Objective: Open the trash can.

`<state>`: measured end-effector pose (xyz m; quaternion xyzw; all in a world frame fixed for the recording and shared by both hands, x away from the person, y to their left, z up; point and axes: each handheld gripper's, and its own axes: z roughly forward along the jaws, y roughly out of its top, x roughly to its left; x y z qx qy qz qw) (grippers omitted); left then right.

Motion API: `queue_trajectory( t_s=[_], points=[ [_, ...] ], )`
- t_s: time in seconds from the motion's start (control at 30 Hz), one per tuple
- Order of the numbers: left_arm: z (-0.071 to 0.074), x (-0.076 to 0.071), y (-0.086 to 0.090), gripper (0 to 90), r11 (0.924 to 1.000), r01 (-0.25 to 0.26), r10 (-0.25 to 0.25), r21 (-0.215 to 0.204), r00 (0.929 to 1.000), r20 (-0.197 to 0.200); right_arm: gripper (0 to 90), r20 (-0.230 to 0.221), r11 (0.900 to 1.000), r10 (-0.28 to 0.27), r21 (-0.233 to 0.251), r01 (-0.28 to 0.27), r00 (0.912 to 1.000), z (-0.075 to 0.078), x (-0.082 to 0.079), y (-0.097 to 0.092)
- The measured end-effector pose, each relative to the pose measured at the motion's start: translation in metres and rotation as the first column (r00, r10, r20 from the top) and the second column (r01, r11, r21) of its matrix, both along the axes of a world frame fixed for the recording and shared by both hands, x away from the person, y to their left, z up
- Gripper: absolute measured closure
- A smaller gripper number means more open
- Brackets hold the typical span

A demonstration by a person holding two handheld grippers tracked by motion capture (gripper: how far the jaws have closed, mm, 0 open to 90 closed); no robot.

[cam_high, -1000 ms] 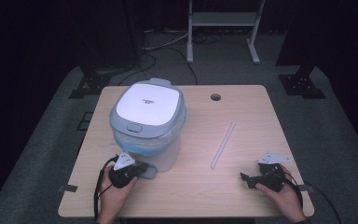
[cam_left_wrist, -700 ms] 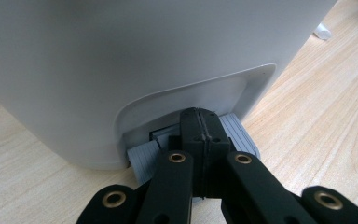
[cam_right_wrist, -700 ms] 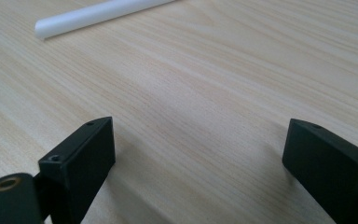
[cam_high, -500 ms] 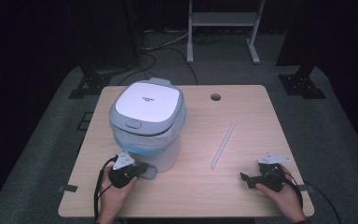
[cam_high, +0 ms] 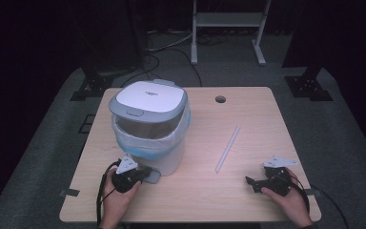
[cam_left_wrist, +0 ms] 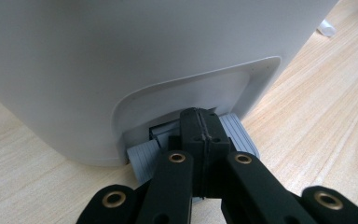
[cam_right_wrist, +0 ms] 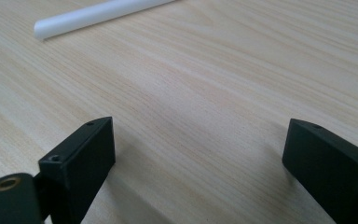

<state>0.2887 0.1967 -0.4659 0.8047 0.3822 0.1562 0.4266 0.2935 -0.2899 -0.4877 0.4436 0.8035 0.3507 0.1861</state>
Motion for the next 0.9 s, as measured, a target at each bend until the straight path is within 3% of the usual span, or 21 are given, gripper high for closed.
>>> queue_trajectory(
  t_s=[0.27,0.77,0.9],
  points=[
    [-0.0017,0.0001,-0.0001,90.0,1.0000,-0.001,0.001,-0.001,1.0000,-0.002,7.9,0.000,1.0000,0.000,0.000,0.000,1.0000,0.0000,0.0000,0.0000],
    [-0.0077,0.0008,-0.0036,90.0,0.9990,0.004,-0.004,0.046,1.0000,0.003,7.9,0.002,1.0000,0.000,-0.001,0.000,1.0000,0.0000,-0.0002,0.0000],
    [-0.0083,0.0007,-0.0031,90.0,0.9993,0.001,-0.001,0.037,1.0000,0.003,7.9,0.002,1.0000,0.001,-0.001,-0.001,1.0000,-0.0001,-0.0002,0.0000]
  ],
)
